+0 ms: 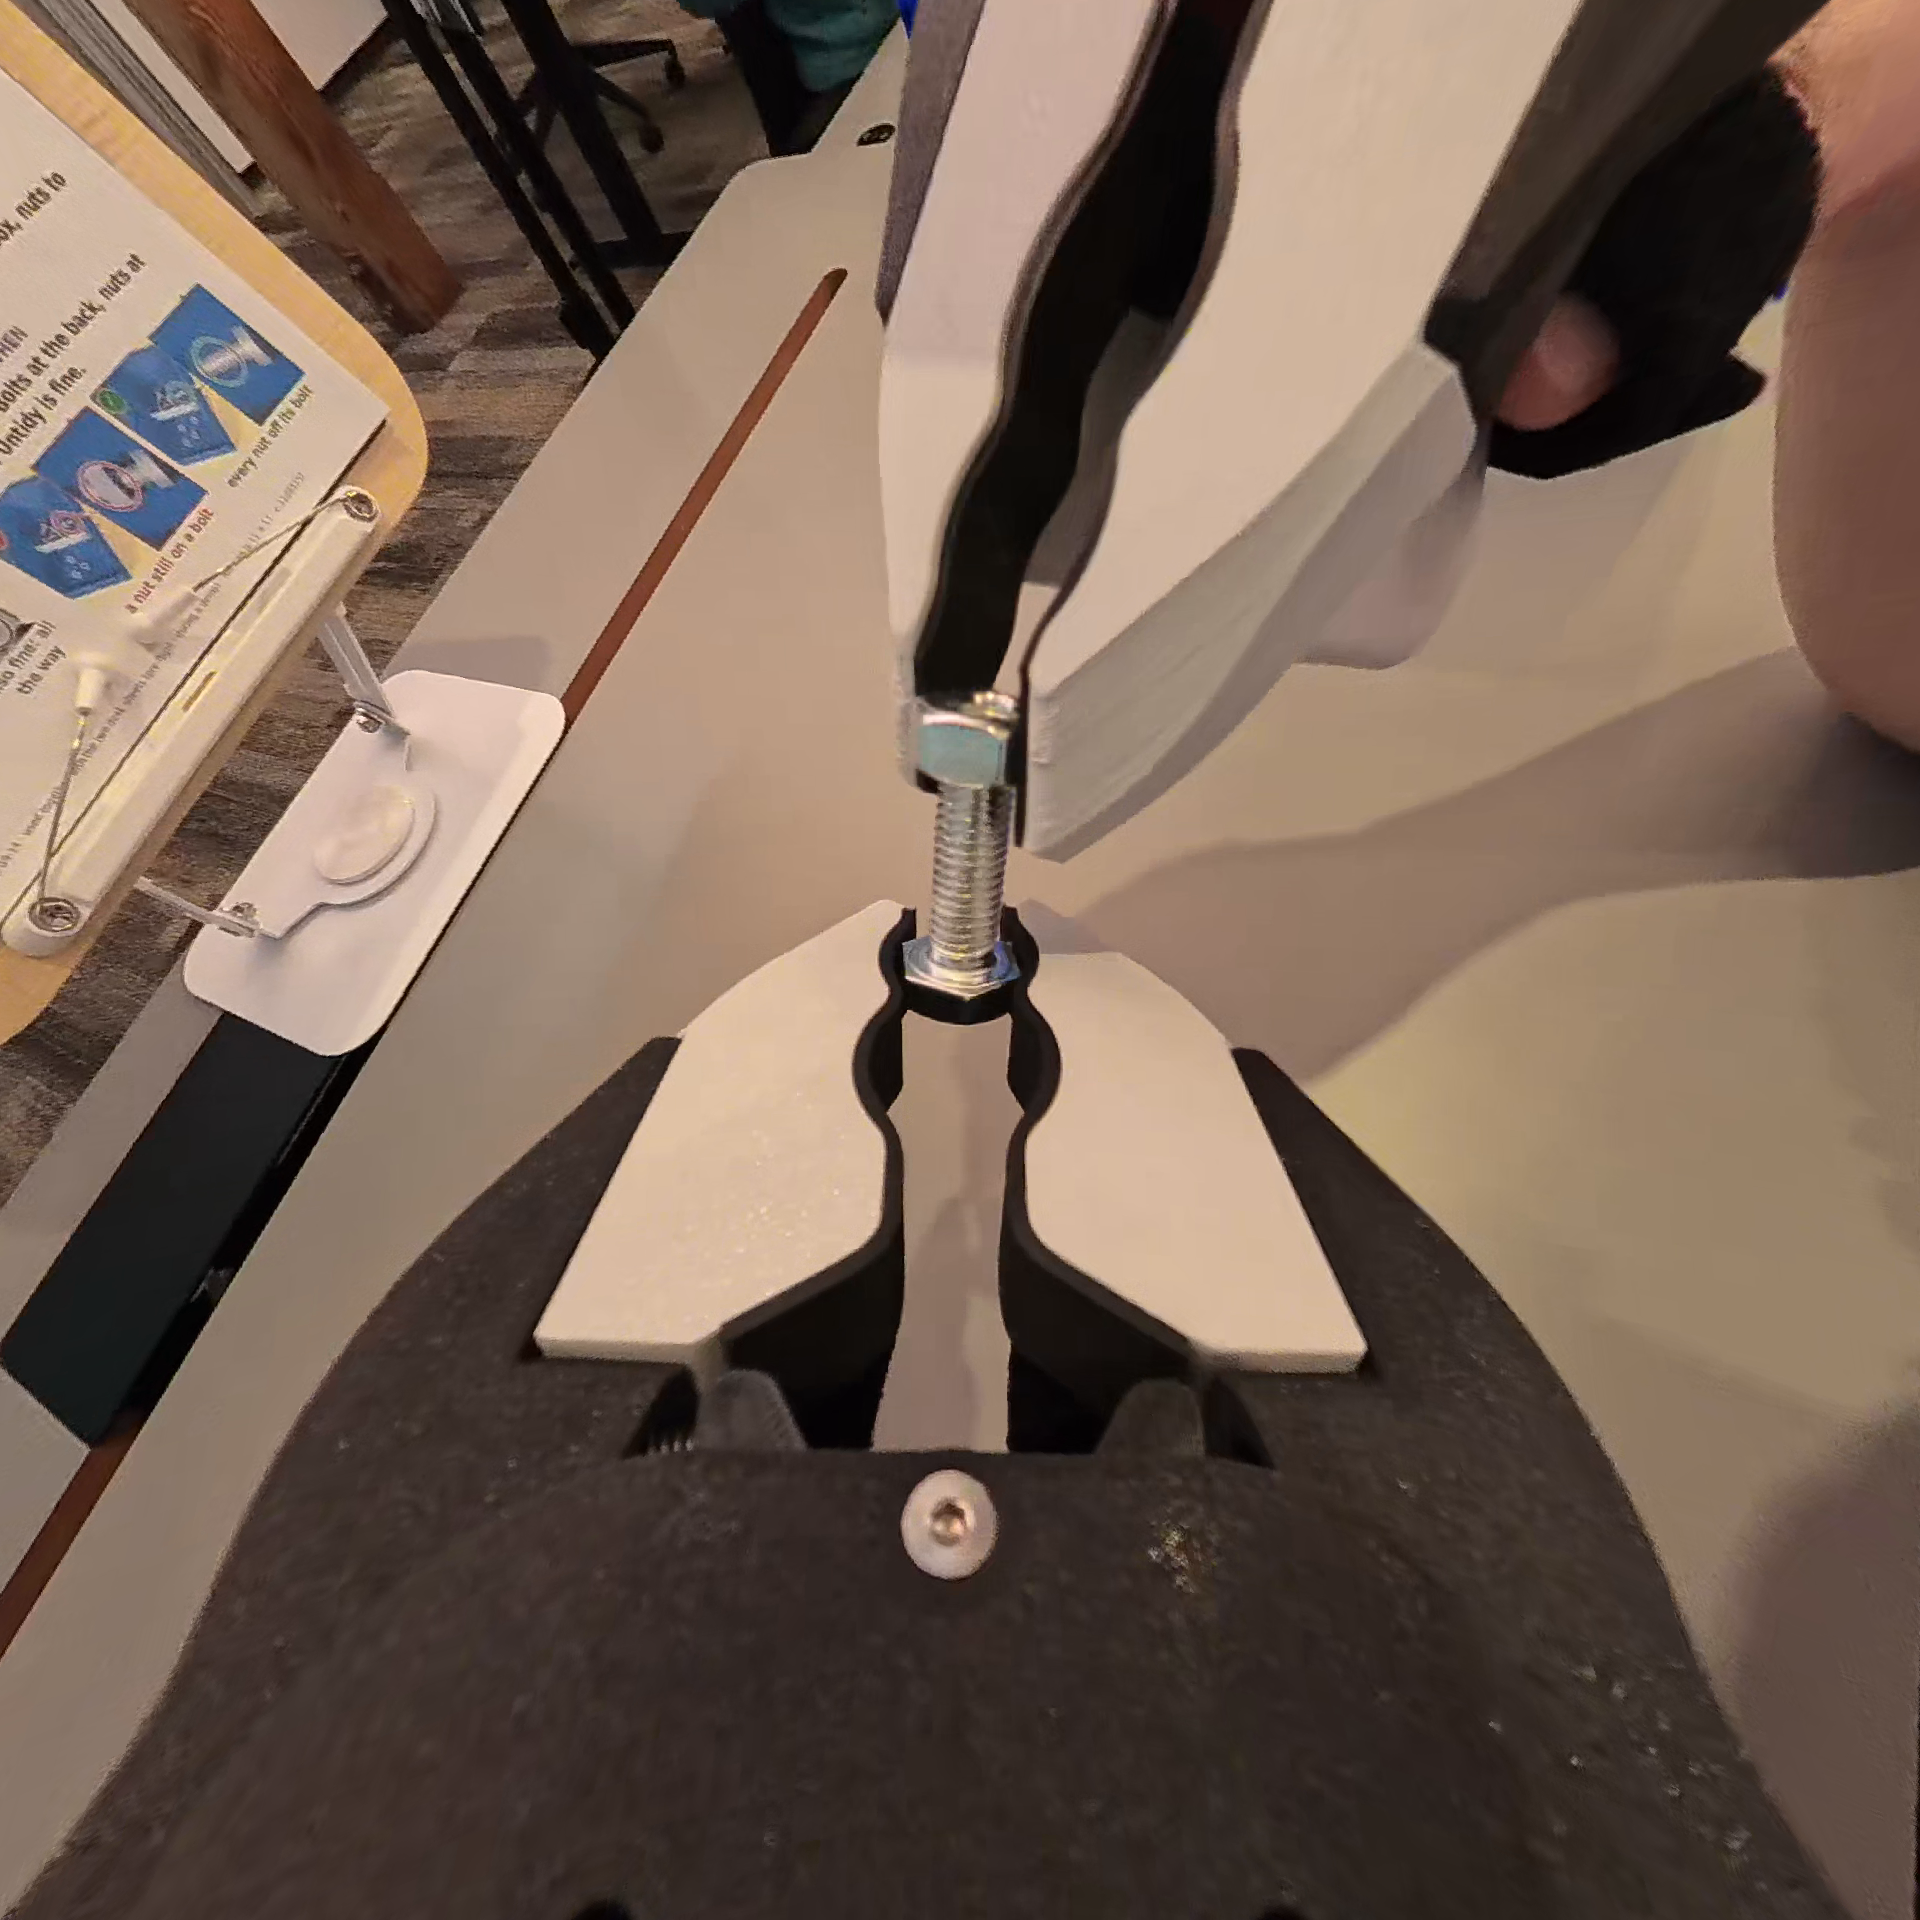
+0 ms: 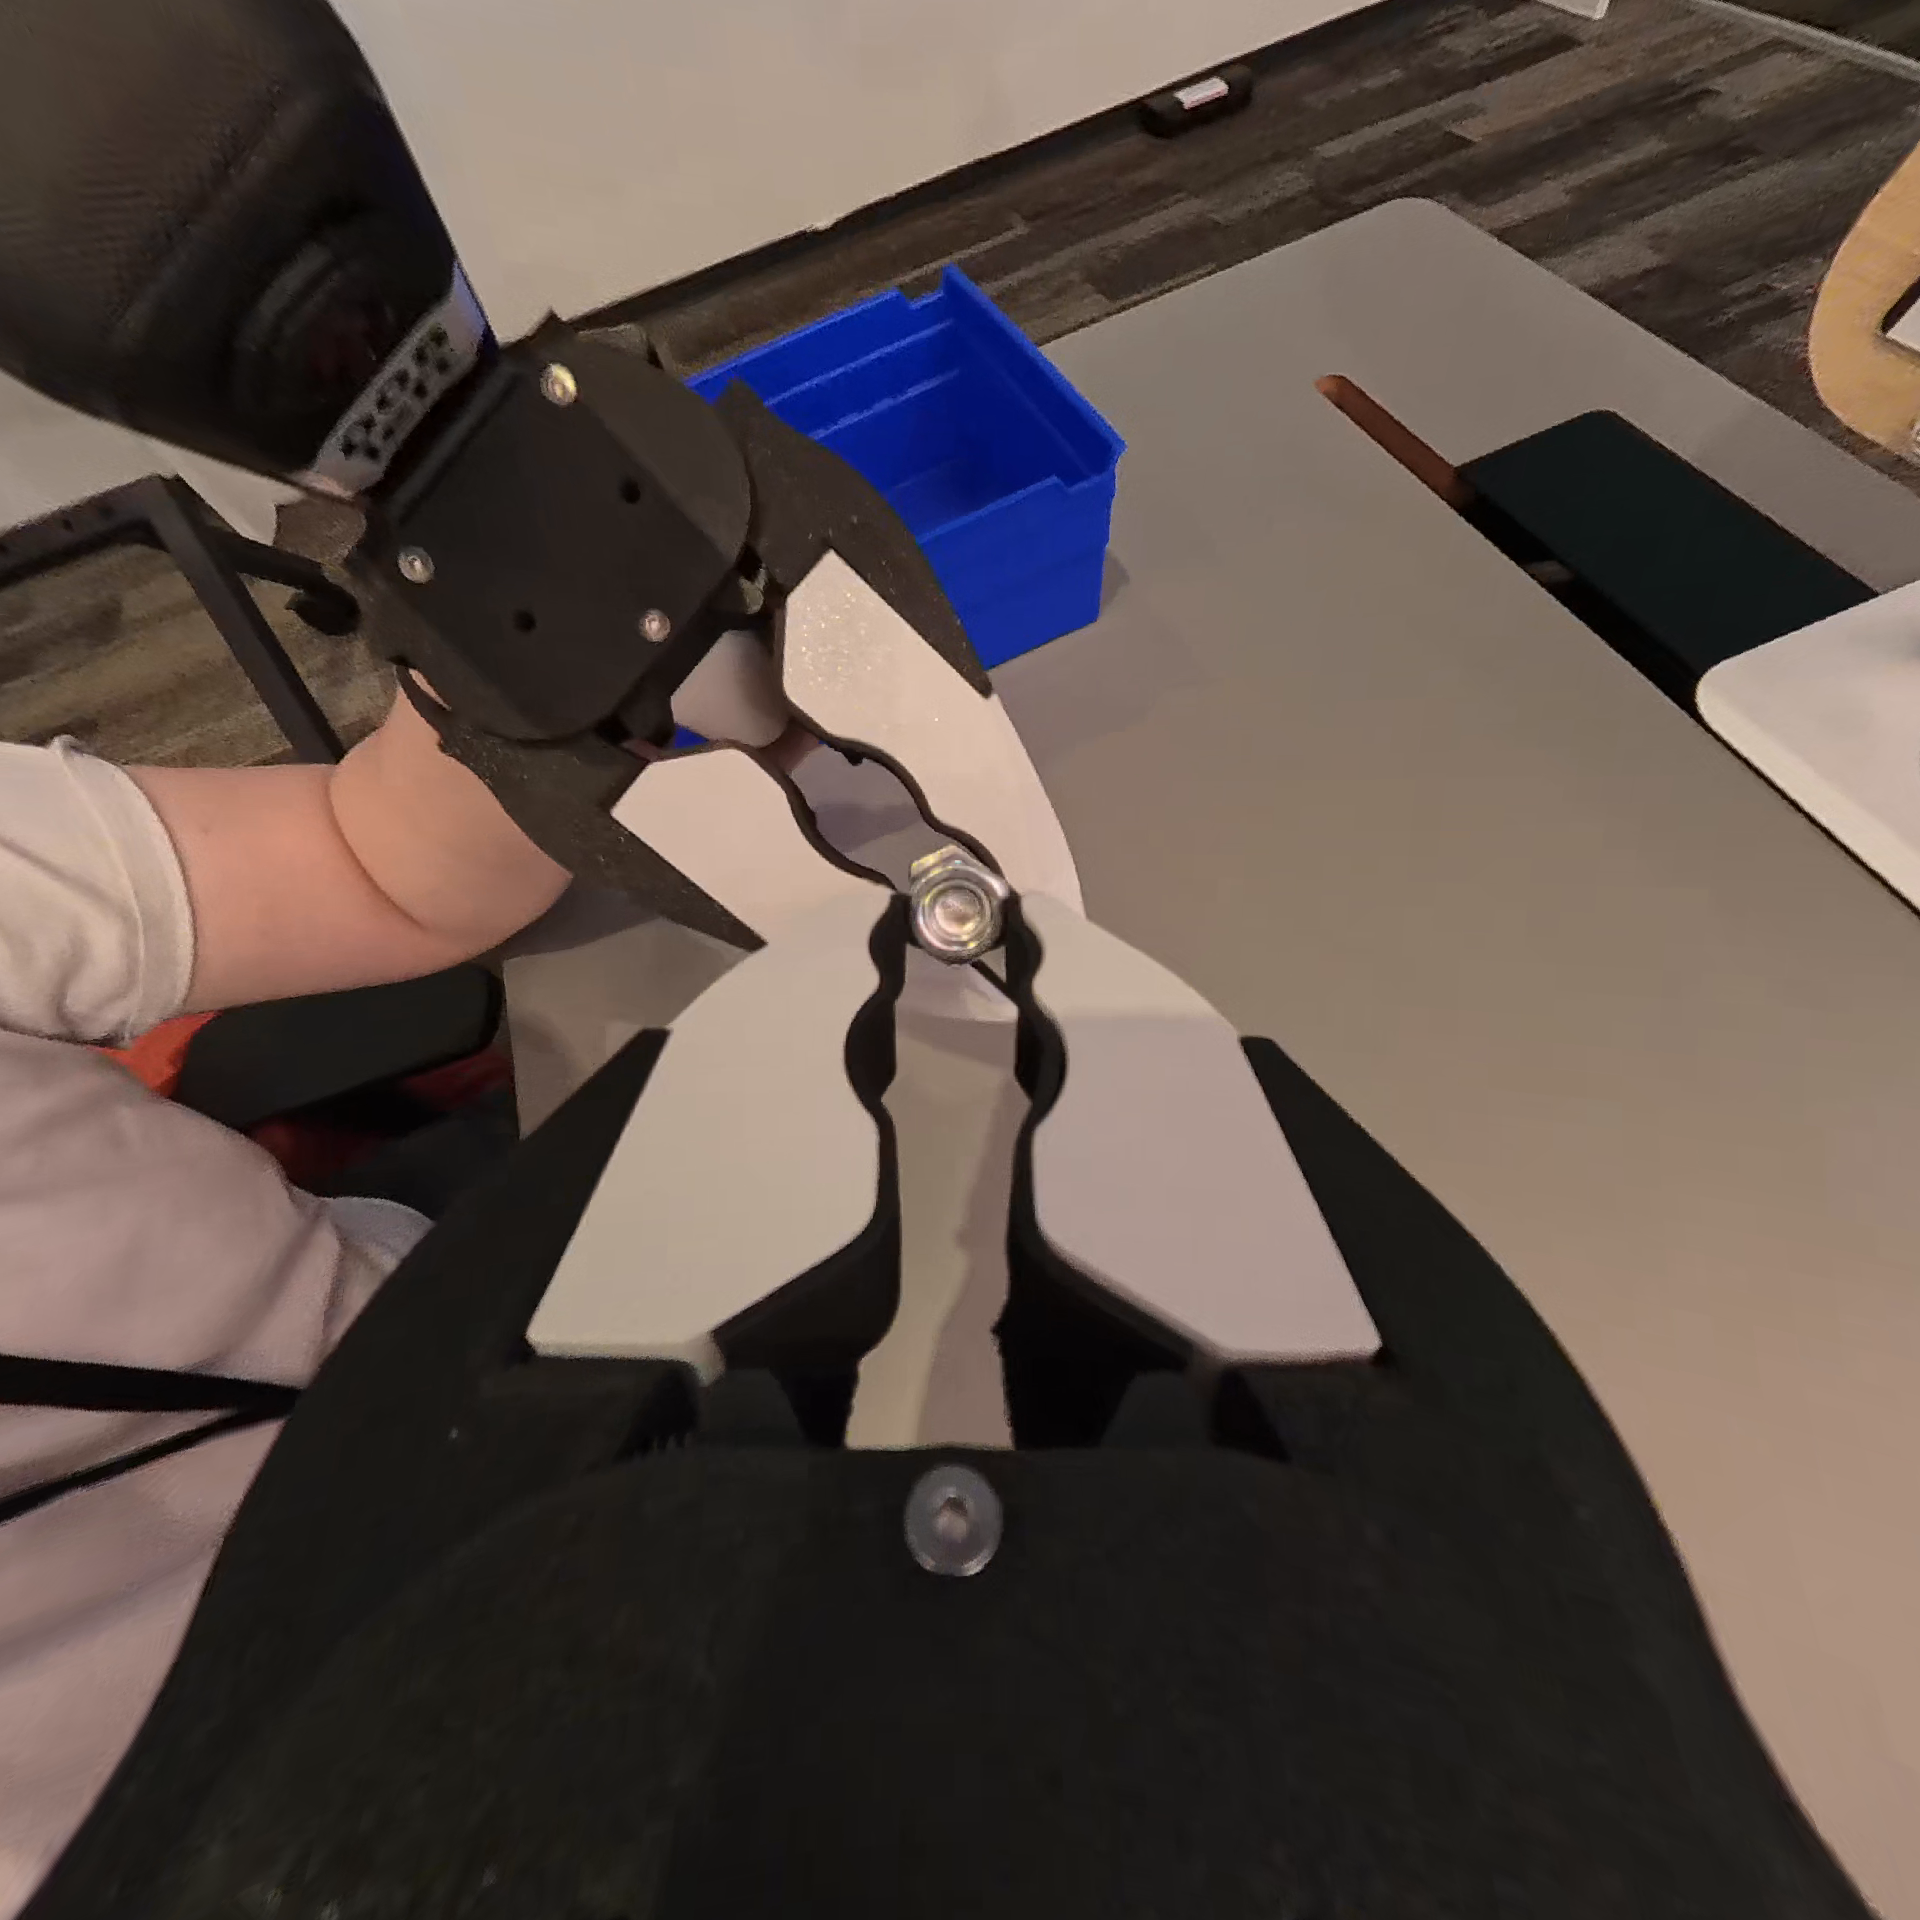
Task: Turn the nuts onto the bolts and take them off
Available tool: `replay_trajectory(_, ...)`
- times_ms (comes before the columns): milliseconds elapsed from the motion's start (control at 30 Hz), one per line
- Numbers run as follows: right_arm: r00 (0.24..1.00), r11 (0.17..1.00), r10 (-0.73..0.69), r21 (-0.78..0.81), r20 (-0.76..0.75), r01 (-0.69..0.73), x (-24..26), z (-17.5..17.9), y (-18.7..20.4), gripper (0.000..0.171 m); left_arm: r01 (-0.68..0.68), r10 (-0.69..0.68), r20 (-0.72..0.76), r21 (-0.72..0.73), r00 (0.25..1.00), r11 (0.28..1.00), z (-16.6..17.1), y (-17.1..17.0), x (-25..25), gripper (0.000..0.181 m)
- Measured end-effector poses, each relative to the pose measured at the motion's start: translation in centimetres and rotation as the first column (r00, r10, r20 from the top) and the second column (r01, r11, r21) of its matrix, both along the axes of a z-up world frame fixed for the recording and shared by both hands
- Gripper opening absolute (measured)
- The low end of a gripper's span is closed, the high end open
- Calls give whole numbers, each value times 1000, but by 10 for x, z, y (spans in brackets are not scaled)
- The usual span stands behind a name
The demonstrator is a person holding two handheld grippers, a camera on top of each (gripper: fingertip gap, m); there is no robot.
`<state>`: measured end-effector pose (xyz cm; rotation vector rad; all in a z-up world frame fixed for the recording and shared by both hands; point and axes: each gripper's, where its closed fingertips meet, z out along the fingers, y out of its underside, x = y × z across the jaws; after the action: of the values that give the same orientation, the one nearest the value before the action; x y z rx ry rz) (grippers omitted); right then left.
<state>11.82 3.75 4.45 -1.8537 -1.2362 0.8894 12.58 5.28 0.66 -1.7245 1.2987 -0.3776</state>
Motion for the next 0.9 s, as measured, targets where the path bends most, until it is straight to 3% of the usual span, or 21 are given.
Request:
replay_trajectory(133, 980, 975, 164, 135, 113, -179, 4, -5, -16, 17, 128, -129, -2, -88, 992, 988, -7, -21, 6, 15)
replay_trajectory(267, 905, 820, 378, 383, 198, -426, 6, -6, -40, 17, 298, -293, 58, -221, 954, 929, -8, -53, 10, 15)
replay_trajectory(367, 854, 727, 481, 455, 196, -514, 8, -3, -56, 17, 407, -387, 127, -296, 913, 864, -4, -74, 13, 15)
replay_trajectory(533, 824, 683, 539, 483, 173, -548, 11, 0, -64, 17, 480, -434, 205, -362, 877, 799, 0, -87, 14, 15)
replay_trajectory(900, 854, 655, 483, 568, 192, -498, 11, 5, -55, 17, 455, -391, 243, -342, 888, 822, 6, -77, 15, 15)
